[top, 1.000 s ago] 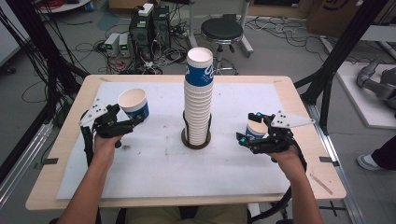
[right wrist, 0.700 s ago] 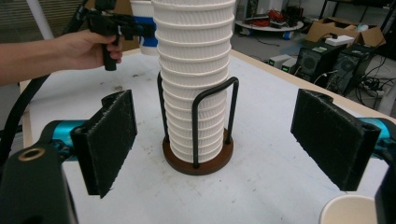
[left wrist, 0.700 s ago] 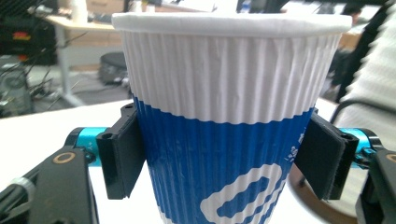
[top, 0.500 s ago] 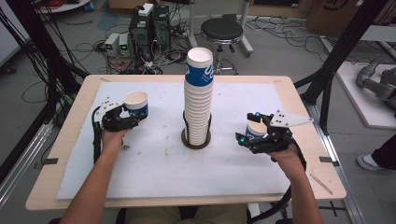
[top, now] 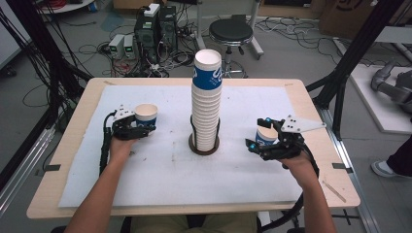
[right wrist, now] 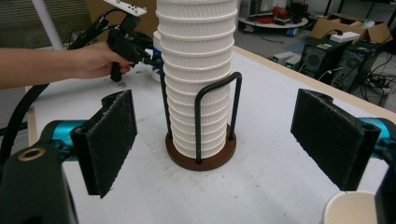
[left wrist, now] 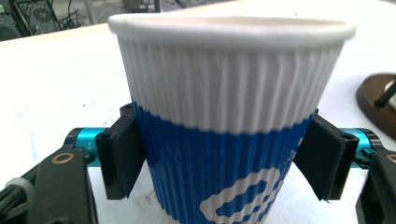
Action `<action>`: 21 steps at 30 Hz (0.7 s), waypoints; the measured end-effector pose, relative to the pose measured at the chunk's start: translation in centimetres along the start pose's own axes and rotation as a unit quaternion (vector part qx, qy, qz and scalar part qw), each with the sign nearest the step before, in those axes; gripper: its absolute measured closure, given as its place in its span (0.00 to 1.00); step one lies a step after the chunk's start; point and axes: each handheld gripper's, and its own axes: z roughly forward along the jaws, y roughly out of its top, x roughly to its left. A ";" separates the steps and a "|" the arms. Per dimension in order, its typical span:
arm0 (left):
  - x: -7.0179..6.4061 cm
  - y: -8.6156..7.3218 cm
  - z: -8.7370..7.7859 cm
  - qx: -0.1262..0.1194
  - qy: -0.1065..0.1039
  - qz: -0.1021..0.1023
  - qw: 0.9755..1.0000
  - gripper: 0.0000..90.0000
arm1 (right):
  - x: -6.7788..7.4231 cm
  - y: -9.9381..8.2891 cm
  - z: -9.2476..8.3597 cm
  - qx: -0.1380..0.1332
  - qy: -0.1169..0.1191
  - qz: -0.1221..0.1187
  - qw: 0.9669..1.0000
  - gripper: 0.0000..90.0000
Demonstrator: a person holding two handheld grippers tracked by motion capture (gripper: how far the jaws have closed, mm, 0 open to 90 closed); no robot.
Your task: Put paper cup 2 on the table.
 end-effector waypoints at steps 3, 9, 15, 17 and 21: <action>-0.5 0.1 -0.6 0.022 0.011 0.011 1.000 0.27 | -0.1 0.0 -0.2 -0.003 -0.003 -0.001 1.000 0.16; -1.2 -0.7 -1.4 0.025 0.032 0.010 0.999 0.27 | -0.1 -0.1 -0.5 -0.004 -0.003 0.000 1.000 0.16; -1.6 -1.0 -1.8 0.025 0.040 0.004 0.999 0.22 | -0.1 0.0 -0.6 -0.012 0.007 -0.002 1.000 0.16; -1.7 -1.1 -2.0 0.027 0.036 -0.002 0.999 0.21 | -0.1 0.0 -0.6 -0.010 0.008 -0.001 1.000 0.16; -2.2 -1.2 -3.3 0.046 0.043 -0.002 0.998 0.21 | -0.2 -0.2 -0.6 -0.008 0.009 0.001 1.000 0.16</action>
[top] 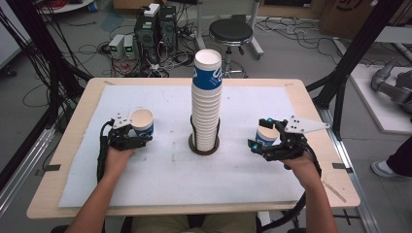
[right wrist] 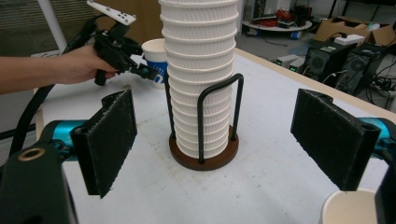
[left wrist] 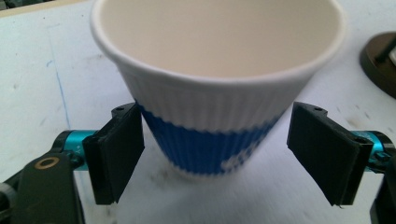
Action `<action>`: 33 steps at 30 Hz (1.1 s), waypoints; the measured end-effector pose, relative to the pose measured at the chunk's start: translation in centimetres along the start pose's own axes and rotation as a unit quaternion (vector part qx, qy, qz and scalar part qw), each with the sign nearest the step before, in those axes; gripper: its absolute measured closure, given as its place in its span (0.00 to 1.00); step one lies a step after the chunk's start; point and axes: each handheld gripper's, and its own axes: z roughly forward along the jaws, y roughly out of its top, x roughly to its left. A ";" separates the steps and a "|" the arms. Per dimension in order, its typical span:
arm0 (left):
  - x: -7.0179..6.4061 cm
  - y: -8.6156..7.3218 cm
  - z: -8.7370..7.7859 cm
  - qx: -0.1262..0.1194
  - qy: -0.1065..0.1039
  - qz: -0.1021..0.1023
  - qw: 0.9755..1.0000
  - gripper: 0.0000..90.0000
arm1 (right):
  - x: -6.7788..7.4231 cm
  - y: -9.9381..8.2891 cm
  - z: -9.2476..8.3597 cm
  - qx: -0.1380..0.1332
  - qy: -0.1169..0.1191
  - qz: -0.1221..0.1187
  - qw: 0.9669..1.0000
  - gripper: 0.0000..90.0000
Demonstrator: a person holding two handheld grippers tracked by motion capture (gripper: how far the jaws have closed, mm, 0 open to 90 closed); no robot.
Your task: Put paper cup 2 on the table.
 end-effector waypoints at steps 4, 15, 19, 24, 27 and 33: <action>-0.2 -0.1 -1.8 -0.012 -0.008 -0.015 1.000 0.21 | -0.1 -0.1 -0.1 0.000 -0.001 0.001 1.000 0.16; -0.5 1.8 -7.3 -0.149 -0.064 -0.029 0.986 0.21 | -0.4 -0.4 -0.7 0.006 -0.021 0.004 1.000 0.16; -0.3 2.7 -8.2 -0.199 -0.118 -0.037 0.972 0.21 | -0.6 -0.5 -1.1 0.016 -0.047 0.011 0.999 0.16; -0.8 4.4 -8.7 -0.228 -0.154 -0.015 0.961 0.19 | -0.9 -0.5 -1.7 0.021 -0.071 0.016 0.997 0.16; -1.1 5.4 -8.6 -0.236 -0.163 -0.005 0.958 0.19 | -1.0 -0.5 -2.1 0.022 -0.082 0.019 0.996 0.16; -1.5 6.7 -8.2 -0.242 -0.175 0.002 0.954 0.19 | -1.1 -0.5 -2.8 0.024 -0.097 0.023 0.995 0.16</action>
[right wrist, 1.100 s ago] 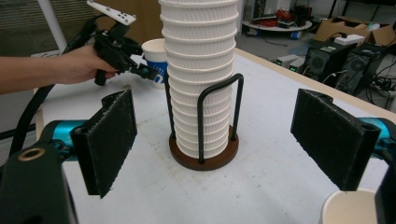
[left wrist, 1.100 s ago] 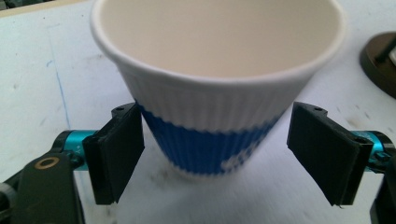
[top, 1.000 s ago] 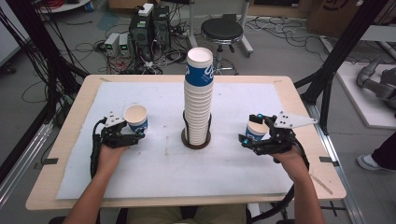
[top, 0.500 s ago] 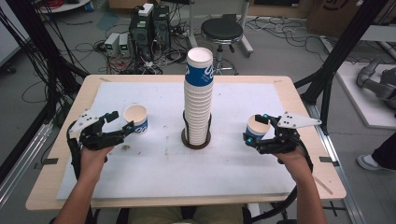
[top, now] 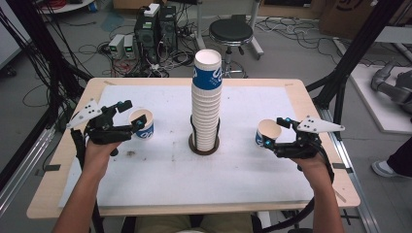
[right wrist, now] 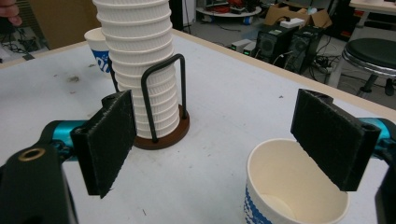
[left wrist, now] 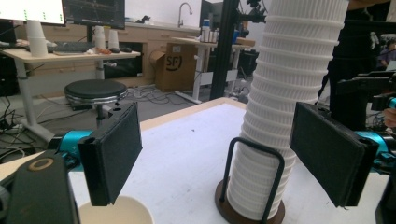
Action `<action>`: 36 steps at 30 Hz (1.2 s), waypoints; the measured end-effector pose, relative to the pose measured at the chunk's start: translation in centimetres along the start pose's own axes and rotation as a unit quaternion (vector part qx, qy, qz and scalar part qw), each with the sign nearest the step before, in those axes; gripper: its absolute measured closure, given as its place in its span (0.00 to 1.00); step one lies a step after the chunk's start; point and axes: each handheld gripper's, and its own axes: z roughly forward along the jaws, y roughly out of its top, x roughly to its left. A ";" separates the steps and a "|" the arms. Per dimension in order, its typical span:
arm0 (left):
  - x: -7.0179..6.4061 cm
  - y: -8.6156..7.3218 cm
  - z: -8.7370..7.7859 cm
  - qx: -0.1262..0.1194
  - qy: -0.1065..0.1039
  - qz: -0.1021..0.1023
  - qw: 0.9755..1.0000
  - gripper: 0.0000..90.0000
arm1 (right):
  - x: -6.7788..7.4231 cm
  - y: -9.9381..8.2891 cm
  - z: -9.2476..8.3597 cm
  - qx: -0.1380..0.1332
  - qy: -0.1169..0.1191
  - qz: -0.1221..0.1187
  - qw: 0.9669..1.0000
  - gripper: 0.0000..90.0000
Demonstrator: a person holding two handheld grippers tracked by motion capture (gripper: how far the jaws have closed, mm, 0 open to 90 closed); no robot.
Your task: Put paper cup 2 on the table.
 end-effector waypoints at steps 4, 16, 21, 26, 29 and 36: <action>-0.3 0.0 0.0 0.001 -0.004 0.006 1.000 0.19 | -0.1 0.1 -0.3 -0.003 -0.007 0.000 1.000 0.16; -0.6 0.1 -0.7 -0.001 -0.002 0.008 1.000 0.19 | 0.4 0.1 -0.6 -0.005 -0.006 0.003 1.000 0.16; -0.7 0.2 -0.8 -0.002 -0.003 0.010 1.000 0.19 | 0.3 0.1 -0.7 -0.006 -0.009 0.006 1.000 0.16; -0.6 0.3 -0.9 -0.005 -0.001 0.007 1.000 0.19 | 0.3 0.1 -0.7 -0.006 -0.008 0.006 1.000 0.16; -0.6 0.2 -1.0 -0.006 0.001 0.006 1.000 0.19 | 0.3 0.2 -0.7 -0.005 -0.009 0.006 1.000 0.16; -0.5 0.1 -1.0 -0.003 0.000 0.004 1.000 0.19 | 0.2 0.2 -0.9 -0.010 -0.010 0.004 1.000 0.16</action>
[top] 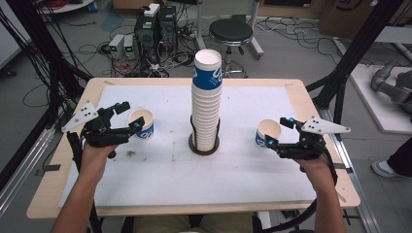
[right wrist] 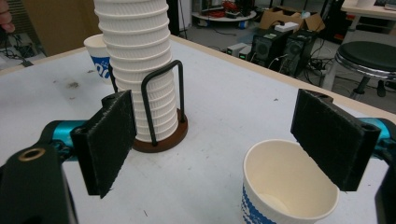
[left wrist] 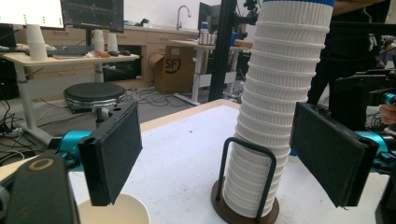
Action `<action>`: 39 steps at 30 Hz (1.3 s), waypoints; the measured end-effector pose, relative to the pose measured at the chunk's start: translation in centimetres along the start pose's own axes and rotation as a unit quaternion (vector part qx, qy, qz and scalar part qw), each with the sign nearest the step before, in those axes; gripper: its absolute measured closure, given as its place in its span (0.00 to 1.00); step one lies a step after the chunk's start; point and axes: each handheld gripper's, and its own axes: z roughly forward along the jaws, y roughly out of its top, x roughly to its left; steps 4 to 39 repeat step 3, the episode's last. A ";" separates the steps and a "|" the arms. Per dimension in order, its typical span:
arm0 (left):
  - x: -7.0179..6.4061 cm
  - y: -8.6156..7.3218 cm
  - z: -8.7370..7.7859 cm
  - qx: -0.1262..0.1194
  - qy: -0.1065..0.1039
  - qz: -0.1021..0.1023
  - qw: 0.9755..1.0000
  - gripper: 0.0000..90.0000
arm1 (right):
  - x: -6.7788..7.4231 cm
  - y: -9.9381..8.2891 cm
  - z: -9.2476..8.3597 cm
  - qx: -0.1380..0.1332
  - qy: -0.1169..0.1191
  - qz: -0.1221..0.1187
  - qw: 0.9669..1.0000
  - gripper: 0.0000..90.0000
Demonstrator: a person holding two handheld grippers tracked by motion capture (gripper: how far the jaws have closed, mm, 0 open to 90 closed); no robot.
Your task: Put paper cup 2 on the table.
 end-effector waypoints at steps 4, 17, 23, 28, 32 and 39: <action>0.1 0.0 0.0 0.000 0.000 0.000 1.000 0.19 | -0.1 0.1 -0.2 -0.004 0.000 -0.001 1.000 0.16; 0.1 0.0 0.0 0.000 0.000 0.000 1.000 0.19 | -0.1 0.1 -0.2 -0.004 0.000 -0.001 1.000 0.16; 0.1 0.0 0.0 0.000 0.000 0.000 1.000 0.19 | -0.1 0.1 -0.2 -0.004 0.000 -0.001 1.000 0.16; 0.1 0.0 0.0 0.000 0.000 0.000 1.000 0.19 | -0.1 0.1 -0.2 -0.004 0.000 -0.001 1.000 0.16; 0.1 0.0 0.0 0.000 0.000 0.000 1.000 0.19 | -0.1 0.1 -0.2 -0.004 0.000 -0.001 1.000 0.16; 0.1 0.0 0.0 0.000 0.000 0.000 1.000 0.19 | -0.1 0.1 -0.2 -0.004 0.000 -0.001 1.000 0.16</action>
